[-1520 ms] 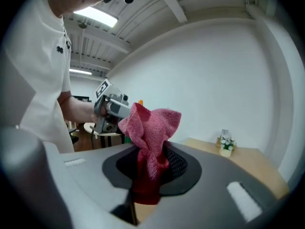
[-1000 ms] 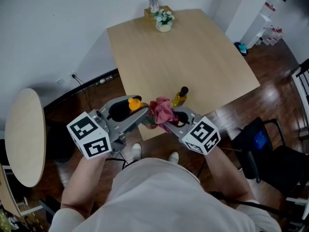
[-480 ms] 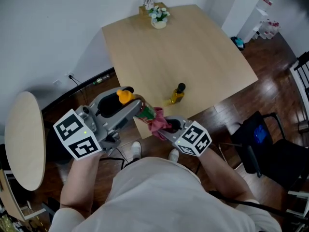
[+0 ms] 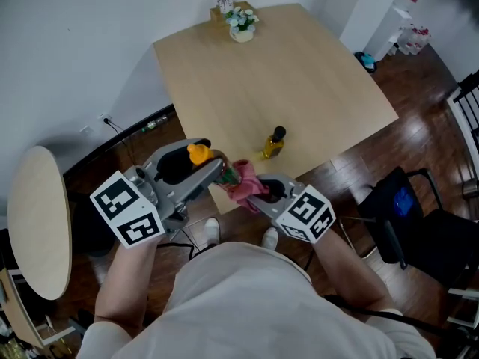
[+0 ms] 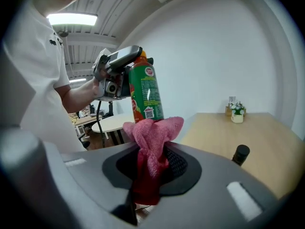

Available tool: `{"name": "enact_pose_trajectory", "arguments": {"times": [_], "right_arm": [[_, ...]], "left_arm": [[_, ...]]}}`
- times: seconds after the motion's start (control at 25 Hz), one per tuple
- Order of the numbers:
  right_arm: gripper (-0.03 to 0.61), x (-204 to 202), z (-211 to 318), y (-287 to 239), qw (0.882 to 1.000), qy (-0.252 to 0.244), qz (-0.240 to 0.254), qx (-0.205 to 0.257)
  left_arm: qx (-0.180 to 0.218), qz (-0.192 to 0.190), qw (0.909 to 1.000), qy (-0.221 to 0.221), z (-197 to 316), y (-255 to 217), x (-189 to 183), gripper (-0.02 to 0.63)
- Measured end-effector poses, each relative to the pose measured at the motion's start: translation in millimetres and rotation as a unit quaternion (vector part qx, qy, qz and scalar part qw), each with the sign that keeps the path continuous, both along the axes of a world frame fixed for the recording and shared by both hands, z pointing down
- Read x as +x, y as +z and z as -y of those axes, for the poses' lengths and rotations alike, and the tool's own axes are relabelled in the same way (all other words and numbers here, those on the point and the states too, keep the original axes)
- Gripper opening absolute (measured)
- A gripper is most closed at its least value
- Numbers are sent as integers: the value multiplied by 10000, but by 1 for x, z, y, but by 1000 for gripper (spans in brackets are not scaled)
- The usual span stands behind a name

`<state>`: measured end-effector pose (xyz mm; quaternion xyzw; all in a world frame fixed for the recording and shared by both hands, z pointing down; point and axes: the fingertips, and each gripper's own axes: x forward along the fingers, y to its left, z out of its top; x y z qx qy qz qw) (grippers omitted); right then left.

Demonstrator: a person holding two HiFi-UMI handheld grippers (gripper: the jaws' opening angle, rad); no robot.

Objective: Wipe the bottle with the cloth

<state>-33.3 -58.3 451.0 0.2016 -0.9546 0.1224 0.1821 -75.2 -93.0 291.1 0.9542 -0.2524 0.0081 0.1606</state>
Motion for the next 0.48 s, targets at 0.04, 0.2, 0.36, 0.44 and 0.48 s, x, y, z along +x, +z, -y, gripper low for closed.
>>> {"name": "enact_pose_trajectory", "arguments": {"times": [0.04, 0.2, 0.36, 0.44, 0.48], "right_arm": [[89, 5, 1, -1, 10000, 84, 12, 6], [89, 31, 8, -10, 9986, 505, 48, 115], [89, 69, 9, -19, 9939, 1081, 49, 233], [89, 87, 4, -23, 9908, 1327, -4, 269], [89, 96, 1, -23, 9892, 1440, -31, 266]], "left_arm": [[0, 17, 10000, 10, 1, 1, 0, 166], [-23, 91, 10000, 32, 9, 7, 1, 166], [-73, 253, 9996, -43, 20, 24, 4, 166], [-43, 413, 9991, -89, 26, 34, 7, 166], [-32, 484, 9988, -114, 30, 40, 8, 166]]}}
